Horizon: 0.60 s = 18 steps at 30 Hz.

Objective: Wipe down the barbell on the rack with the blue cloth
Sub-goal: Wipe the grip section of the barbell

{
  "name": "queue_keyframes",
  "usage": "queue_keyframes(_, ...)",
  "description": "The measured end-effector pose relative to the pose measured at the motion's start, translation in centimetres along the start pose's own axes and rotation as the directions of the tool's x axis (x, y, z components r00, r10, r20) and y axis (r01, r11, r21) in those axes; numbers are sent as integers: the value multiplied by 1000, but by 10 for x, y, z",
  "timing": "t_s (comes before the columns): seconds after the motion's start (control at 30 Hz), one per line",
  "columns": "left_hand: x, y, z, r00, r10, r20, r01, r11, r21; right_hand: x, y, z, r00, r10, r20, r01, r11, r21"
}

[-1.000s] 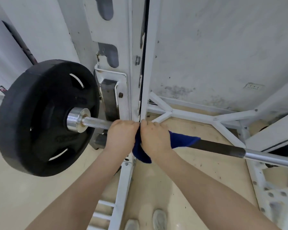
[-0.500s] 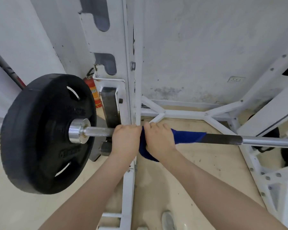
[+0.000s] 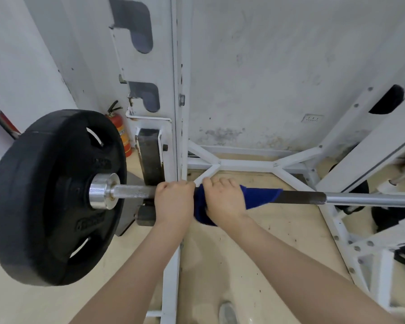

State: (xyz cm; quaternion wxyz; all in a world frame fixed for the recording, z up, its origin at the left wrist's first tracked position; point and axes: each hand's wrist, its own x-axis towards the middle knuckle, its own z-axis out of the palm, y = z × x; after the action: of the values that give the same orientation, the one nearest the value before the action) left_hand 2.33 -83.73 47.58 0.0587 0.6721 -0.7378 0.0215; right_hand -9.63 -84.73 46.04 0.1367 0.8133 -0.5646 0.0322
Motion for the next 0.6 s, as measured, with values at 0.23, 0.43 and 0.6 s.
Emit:
queue_keyframes(0.23,-1,-2,1,1000,8,-18,-9,998,-56,-44,86,1,994,106,-36,-109,991,-73)
queue_keyframes(0.43,-4,0,3,998,8,-65,-13,997,-73,-24,39,3,978,210,-13,-211,975,-73)
queue_keyframes(0.6,-5,1,-1,999,18,-51,-22,998,-66,-26,44,5,996,56,-64,-60,996,-64)
